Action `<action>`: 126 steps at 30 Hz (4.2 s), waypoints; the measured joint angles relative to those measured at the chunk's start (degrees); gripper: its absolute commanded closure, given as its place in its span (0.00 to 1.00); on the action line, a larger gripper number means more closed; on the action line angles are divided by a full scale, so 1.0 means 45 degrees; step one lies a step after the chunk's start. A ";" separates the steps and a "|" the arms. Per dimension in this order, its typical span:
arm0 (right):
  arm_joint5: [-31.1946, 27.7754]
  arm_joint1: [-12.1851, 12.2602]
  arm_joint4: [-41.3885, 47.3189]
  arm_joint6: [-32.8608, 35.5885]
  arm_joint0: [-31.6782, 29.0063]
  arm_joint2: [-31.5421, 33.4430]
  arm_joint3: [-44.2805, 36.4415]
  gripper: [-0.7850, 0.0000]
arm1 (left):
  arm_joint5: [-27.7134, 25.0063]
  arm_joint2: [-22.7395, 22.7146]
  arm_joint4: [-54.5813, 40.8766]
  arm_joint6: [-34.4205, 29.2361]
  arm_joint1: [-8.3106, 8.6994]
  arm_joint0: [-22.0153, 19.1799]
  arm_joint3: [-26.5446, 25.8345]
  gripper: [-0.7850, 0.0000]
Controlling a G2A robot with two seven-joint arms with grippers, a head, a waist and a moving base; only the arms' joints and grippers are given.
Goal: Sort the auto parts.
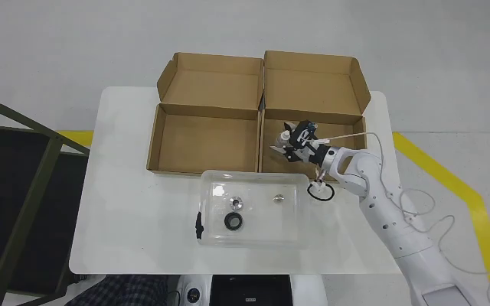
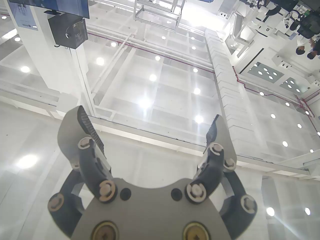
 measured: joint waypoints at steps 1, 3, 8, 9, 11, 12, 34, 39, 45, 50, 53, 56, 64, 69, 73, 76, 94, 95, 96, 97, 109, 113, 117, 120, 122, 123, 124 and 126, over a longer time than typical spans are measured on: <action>-0.0033 0.0032 -0.0008 0.0021 -0.0086 0.0119 -0.0181 0.00 | 0.0000 0.0000 0.0000 0.0000 0.0000 0.0000 0.0000 0.00; -0.0070 0.0084 -0.0018 0.0076 -0.0212 0.0313 -0.0480 0.00 | 0.0000 0.0000 0.0000 0.0000 0.0000 0.0000 0.0000 0.00; -0.0303 0.0246 -0.0028 0.0393 -0.0549 0.0925 -0.1521 0.00 | 0.0000 0.0000 0.0000 0.0000 0.0000 0.0000 0.0000 0.00; -0.0356 0.0276 0.0019 0.0514 -0.0629 0.1034 -0.1733 0.00 | 0.0000 0.0000 0.0000 0.0000 0.0000 0.0000 0.0000 0.00; -0.0558 0.0344 0.0187 0.0893 -0.0813 0.1264 -0.2238 0.00 | 0.0000 0.0000 0.0000 0.0000 0.0000 0.0000 0.0000 0.00; -0.0644 0.0372 0.0283 0.1093 -0.0890 0.1362 -0.2450 0.00 | 0.0000 0.0000 0.0000 0.0000 0.0000 0.0000 0.0000 0.00; -0.2298 0.1124 0.0001 0.6016 -0.4052 0.2800 -0.8469 0.00 | 0.0000 0.0000 0.0000 0.0000 0.0000 0.0000 0.0000 0.00; -0.2589 0.1215 0.0040 0.6259 -0.4628 0.2737 -0.8846 0.00 | 0.0000 0.0000 0.0000 0.0000 0.0000 0.0000 0.0000 0.00; -0.2987 0.1322 -0.0095 0.6618 -0.5210 0.2507 -0.9163 0.00 | 0.0000 0.0000 0.0000 0.0000 0.0000 0.0000 0.0000 0.00; -0.3311 0.1386 -0.0362 0.6922 -0.5459 0.2101 -0.9249 0.00 | 0.0000 0.0000 0.0000 0.0000 0.0000 0.0000 0.0000 0.00; -0.3376 0.1415 -0.0517 0.7041 -0.5504 0.1908 -0.9270 0.00 | 0.0000 0.0000 0.0000 0.0000 0.0000 0.0000 0.0000 0.00; -0.3353 0.1438 -0.0633 0.7119 -0.5500 0.1761 -0.9254 0.00 | 0.0000 0.0000 0.0000 0.0000 0.0000 0.0000 0.0000 0.00; -0.2873 0.1435 -0.1256 0.7769 -0.5166 0.1138 -0.8904 0.00 | 0.0000 0.0000 0.0000 0.0000 0.0000 0.0000 0.0000 0.00; -0.2690 0.1397 -0.1327 0.8048 -0.4825 0.0685 -0.8479 0.00 | 0.0000 0.0000 0.0000 0.0000 0.0000 0.0000 0.0000 0.00; -0.2554 0.1375 -0.1300 0.8221 -0.4580 0.0417 -0.8235 0.03 | 0.0000 0.0000 0.0000 0.0000 0.0000 0.0000 0.0000 0.00; -0.2430 0.1363 -0.1388 0.8387 -0.4432 0.0249 -0.8128 0.13 | 0.0000 0.0000 0.0000 0.0000 0.0000 0.0000 0.0000 0.00; -0.1770 0.1266 -0.1882 0.9096 -0.3722 -0.0679 -0.7334 0.53 | 0.0000 0.0000 0.0000 0.0000 0.0000 0.0000 0.0000 0.00; -0.1759 0.1261 -0.1889 0.9103 -0.3686 -0.0715 -0.7305 0.56 | 0.0000 0.0000 0.0000 0.0000 0.0000 0.0000 0.0000 0.00; -0.1746 0.1256 -0.1896 0.9113 -0.3651 -0.0747 -0.7277 0.57 | 0.0000 0.0000 0.0000 0.0000 0.0000 0.0000 0.0000 0.00; -0.1723 0.1250 -0.1900 0.9127 -0.3605 -0.0783 -0.7239 0.58 | 0.0000 0.0000 0.0000 0.0000 0.0000 0.0000 0.0000 0.00; -0.1512 0.1227 -0.1951 0.9316 -0.3358 -0.0999 -0.7099 1.00 | 0.0000 0.0000 0.0000 0.0000 0.0000 0.0000 0.0000 0.00; -0.1584 0.1249 -0.1908 0.9289 -0.3397 -0.0987 -0.7272 1.00 | 0.0000 0.0000 0.0000 0.0000 0.0000 0.0000 0.0000 0.00; -0.1802 0.1292 -0.1673 0.9009 -0.3497 -0.0871 -0.7543 1.00 | 0.0000 0.0000 0.0000 0.0000 0.0000 0.0000 0.0000 0.00; -0.1913 0.1333 -0.1521 0.8804 -0.3599 -0.0745 -0.7736 1.00 | 0.0000 0.0000 0.0000 0.0000 0.0000 0.0000 0.0000 0.00; -0.1990 0.1356 -0.1340 0.8505 -0.3663 -0.0650 -0.7826 1.00 | 0.0000 0.0000 0.0000 0.0000 0.0000 0.0000 0.0000 0.00; -0.2022 0.1364 -0.1240 0.8313 -0.3689 -0.0604 -0.7842 1.00 | 0.0000 0.0000 0.0000 0.0000 0.0000 0.0000 0.0000 0.00; -0.2073 0.1375 -0.1125 0.8022 -0.3717 -0.0540 -0.7845 1.00 | 0.0000 0.0000 0.0000 0.0000 0.0000 0.0000 0.0000 0.00; -0.2137 0.1389 -0.0994 0.7533 -0.3768 -0.0460 -0.7815 1.00 | 0.0000 0.0000 0.0000 0.0000 0.0000 0.0000 0.0000 0.00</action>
